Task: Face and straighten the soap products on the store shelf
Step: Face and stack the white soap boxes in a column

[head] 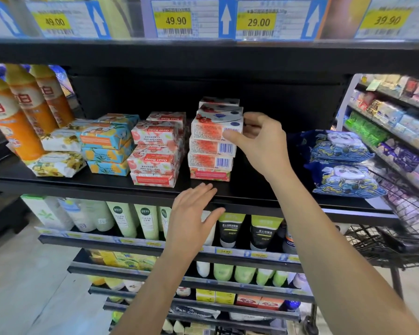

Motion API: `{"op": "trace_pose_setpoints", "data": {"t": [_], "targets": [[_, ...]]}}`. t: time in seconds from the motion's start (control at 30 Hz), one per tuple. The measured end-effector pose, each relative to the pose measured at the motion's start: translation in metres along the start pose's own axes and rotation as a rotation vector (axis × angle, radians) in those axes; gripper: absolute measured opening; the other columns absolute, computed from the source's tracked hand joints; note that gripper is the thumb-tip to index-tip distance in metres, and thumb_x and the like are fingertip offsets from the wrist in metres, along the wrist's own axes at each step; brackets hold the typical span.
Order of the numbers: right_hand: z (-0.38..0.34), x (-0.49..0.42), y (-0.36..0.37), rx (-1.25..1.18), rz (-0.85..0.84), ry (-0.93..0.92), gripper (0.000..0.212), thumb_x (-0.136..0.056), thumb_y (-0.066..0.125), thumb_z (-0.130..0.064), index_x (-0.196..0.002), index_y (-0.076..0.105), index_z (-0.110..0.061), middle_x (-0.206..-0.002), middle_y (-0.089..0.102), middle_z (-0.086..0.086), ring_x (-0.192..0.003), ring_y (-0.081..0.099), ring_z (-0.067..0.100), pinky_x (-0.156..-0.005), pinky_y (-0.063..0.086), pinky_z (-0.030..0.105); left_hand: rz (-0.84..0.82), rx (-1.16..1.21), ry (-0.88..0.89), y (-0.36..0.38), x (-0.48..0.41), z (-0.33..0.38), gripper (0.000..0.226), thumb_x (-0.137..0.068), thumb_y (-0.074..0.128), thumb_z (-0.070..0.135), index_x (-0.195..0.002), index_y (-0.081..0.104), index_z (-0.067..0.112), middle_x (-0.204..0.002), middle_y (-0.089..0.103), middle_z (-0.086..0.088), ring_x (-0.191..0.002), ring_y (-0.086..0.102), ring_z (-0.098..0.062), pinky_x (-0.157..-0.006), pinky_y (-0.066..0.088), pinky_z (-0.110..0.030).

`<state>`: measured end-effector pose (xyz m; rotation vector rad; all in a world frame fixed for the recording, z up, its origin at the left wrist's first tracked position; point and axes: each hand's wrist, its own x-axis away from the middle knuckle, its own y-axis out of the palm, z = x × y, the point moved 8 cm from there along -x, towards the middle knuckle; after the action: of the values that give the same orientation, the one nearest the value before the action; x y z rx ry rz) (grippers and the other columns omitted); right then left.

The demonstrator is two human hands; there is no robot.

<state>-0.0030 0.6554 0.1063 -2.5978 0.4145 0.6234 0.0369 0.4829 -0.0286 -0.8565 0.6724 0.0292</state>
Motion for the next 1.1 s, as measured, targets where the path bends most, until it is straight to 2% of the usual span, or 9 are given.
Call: {"op": "trace_pose_setpoints", "data": {"t": [0.07, 0.2, 0.27, 0.33, 0.43, 0.53, 0.6, 0.83, 1.1], "targets": [[0.004, 0.001, 0.000, -0.017, 0.002, 0.011, 0.049, -0.087, 0.082, -0.026, -0.130, 0.062, -0.014, -0.099, 0.060, -0.028, -0.090, 0.060, -0.016, -0.076, 0.046, 0.001, 0.022, 0.012, -0.010, -0.001, -0.001, -0.001, 0.050, -0.093, 0.064, 0.049, -0.132, 0.068, 0.018, -0.140, 0.063, 0.004, -0.136, 0.051, -0.012, -0.119, 0.017, -0.020], [0.029, -0.001, -0.016, -0.019, 0.104, 0.064, 0.047, -0.093, 0.070, -0.047, -0.129, 0.066, -0.016, -0.118, 0.070, -0.010, -0.104, 0.064, -0.004, -0.089, 0.051, 0.013, 0.066, 0.038, -0.024, -0.006, -0.004, 0.001, 0.048, -0.088, 0.073, 0.045, -0.127, 0.072, 0.018, -0.135, 0.067, 0.003, -0.132, 0.052, -0.007, -0.118, 0.021, -0.020], [0.050, -0.009, -0.032, 0.028, 0.181, 0.084, 0.042, -0.095, 0.070, -0.042, -0.125, 0.069, -0.014, -0.115, 0.072, -0.005, -0.097, 0.065, -0.003, -0.091, 0.052, 0.018, 0.073, 0.083, -0.075, -0.010, -0.007, -0.001, 0.048, -0.083, 0.082, 0.038, -0.126, 0.073, 0.019, -0.134, 0.067, 0.005, -0.129, 0.044, 0.007, -0.117, 0.028, -0.024], [0.067, -0.018, -0.045, 0.105, 0.211, 0.109, 0.045, -0.092, 0.074, -0.038, -0.128, 0.066, -0.012, -0.119, 0.069, 0.000, -0.104, 0.065, 0.009, -0.097, 0.052, 0.027, 0.051, 0.118, -0.117, -0.012, -0.010, -0.003, 0.049, -0.080, 0.085, 0.035, -0.126, 0.073, 0.021, -0.135, 0.065, 0.008, -0.123, 0.034, 0.016, -0.113, 0.024, -0.016], [0.088, -0.040, -0.050, 0.203, 0.150, 0.131, 0.051, -0.088, 0.080, -0.030, -0.130, 0.063, -0.006, -0.118, 0.064, 0.004, -0.106, 0.060, 0.018, -0.091, 0.048, 0.027, 0.021, 0.157, -0.159, -0.012, -0.014, -0.006, 0.049, -0.078, 0.086, 0.034, -0.125, 0.073, 0.024, -0.136, 0.064, 0.010, -0.124, 0.037, 0.013, -0.108, 0.019, -0.006], [0.115, -0.065, -0.044, 0.239, 0.043, 0.234, 0.058, -0.080, 0.086, -0.031, -0.129, 0.062, -0.010, -0.123, 0.068, 0.008, -0.110, 0.066, 0.024, -0.096, 0.055, 0.038, 0.019, 0.178, -0.193, -0.013, -0.015, -0.007, 0.048, -0.076, 0.088, 0.032, -0.121, 0.075, 0.024, -0.134, 0.066, 0.009, -0.125, 0.043, 0.009, -0.108, 0.021, -0.006], [0.131, -0.080, -0.038, 0.252, -0.011, 0.294, 0.064, -0.077, 0.089, -0.031, -0.130, 0.060, -0.010, -0.124, 0.068, 0.008, -0.112, 0.067, 0.025, -0.098, 0.056, 0.043, 0.019, 0.195, -0.206, -0.013, -0.016, -0.007, 0.047, -0.074, 0.089, 0.031, -0.119, 0.076, 0.024, -0.132, 0.067, 0.010, -0.122, 0.039, 0.015, -0.105, 0.018, 0.001], [0.163, -0.115, -0.030, 0.238, -0.086, 0.420, 0.070, -0.075, 0.091, -0.023, -0.133, 0.054, -0.007, -0.128, 0.065, 0.008, -0.115, 0.065, 0.028, -0.099, 0.056, 0.045, 0.021, 0.200, -0.232, -0.012, -0.017, -0.008, 0.047, -0.072, 0.090, 0.031, -0.117, 0.077, 0.024, -0.128, 0.066, 0.017, -0.118, 0.036, 0.021, -0.099, 0.016, 0.007], [0.134, -0.111, -0.042, 0.458, 0.083, 0.247, 0.052, -0.073, 0.092, -0.027, -0.110, 0.068, -0.001, -0.109, 0.072, 0.012, -0.103, 0.067, 0.029, -0.085, 0.056, 0.036, 0.011, 0.195, -0.261, -0.014, -0.016, -0.006, 0.046, -0.072, 0.090, 0.030, -0.116, 0.077, 0.025, -0.120, 0.057, 0.028, -0.118, 0.040, 0.018, -0.098, 0.019, 0.007]]}}
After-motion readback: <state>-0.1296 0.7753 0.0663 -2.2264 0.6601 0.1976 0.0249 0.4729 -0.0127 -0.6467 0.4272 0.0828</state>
